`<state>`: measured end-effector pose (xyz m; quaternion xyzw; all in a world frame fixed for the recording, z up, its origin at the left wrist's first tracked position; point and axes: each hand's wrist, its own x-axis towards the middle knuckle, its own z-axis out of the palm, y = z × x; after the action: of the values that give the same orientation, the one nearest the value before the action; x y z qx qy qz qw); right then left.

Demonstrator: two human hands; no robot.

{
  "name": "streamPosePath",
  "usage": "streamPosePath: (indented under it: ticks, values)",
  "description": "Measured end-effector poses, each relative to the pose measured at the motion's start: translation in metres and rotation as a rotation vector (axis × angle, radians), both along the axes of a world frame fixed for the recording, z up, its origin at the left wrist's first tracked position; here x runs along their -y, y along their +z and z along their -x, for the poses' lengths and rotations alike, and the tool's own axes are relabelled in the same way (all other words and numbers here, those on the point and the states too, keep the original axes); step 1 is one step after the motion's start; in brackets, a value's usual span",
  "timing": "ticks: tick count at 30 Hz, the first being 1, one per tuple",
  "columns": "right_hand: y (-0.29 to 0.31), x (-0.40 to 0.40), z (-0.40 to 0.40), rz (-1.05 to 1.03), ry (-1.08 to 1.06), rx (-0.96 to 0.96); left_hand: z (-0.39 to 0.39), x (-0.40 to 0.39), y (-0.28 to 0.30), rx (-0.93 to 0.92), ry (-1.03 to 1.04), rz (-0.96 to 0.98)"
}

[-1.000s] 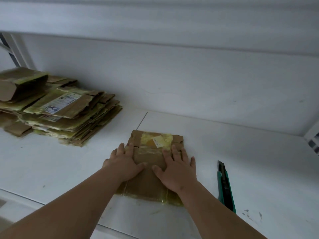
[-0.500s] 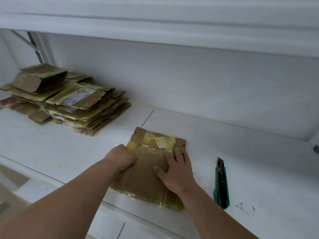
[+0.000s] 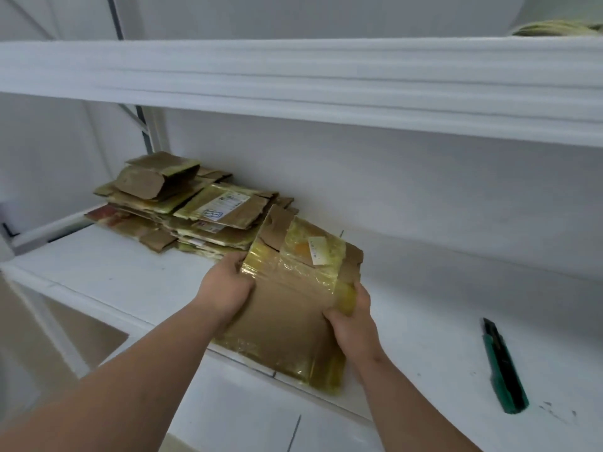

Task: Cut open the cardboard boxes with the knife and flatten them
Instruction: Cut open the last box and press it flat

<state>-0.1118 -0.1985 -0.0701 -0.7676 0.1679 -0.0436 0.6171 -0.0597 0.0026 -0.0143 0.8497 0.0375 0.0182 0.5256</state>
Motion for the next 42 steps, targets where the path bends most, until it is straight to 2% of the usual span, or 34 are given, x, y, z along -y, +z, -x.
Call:
streamPosePath:
  ticks: [4, 9, 11, 15, 17, 25, 28, 32, 35, 37, 39, 42]
  values:
    - [-0.006, -0.058, -0.004, -0.055, 0.033, 0.039, -0.007, -0.063, 0.001, 0.030, 0.048, -0.099]
    - [-0.004, -0.103, -0.022, 0.038, 0.014, 0.115, -0.021, -0.108, 0.001, 0.071, 0.067, -0.238]
    - [0.005, -0.112, -0.036, 0.044, -0.039, 0.157, -0.033, -0.121, 0.006, 0.033, 0.037, -0.275]
    - [0.024, -0.119, -0.070, 0.077, -0.088, 0.251, -0.057, -0.137, 0.022, -0.150, -0.023, -0.138]
    - [0.031, -0.121, -0.091, 0.100, -0.087, 0.287, -0.070, -0.141, 0.029, -0.173, -0.032, -0.083]
    - [0.059, -0.135, -0.164, 0.225, -0.031, 0.304, -0.123, -0.146, 0.047, -0.008, 0.035, -0.247]
    - [0.068, -0.143, -0.184, 0.250, 0.010, 0.249, -0.148, -0.149, 0.047, 0.077, 0.052, -0.337]
    - [0.079, -0.150, -0.217, 0.442, 0.014, 0.214, -0.196, -0.154, 0.049, 0.165, 0.005, -0.434]
    - [0.078, -0.157, -0.240, 0.519, -0.025, 0.210, -0.238, -0.158, 0.053, 0.220, -0.087, -0.629]
    - [0.075, -0.160, -0.251, 0.572, -0.042, 0.197, -0.260, -0.158, 0.050, 0.267, -0.158, -0.668]
    - [0.070, -0.166, -0.263, 0.649, -0.060, 0.139, -0.278, -0.159, 0.042, 0.272, -0.271, -0.739]
    - [0.059, -0.172, -0.276, 0.793, 0.003, -0.063, -0.286, -0.160, 0.032, 0.195, -0.421, -1.014]
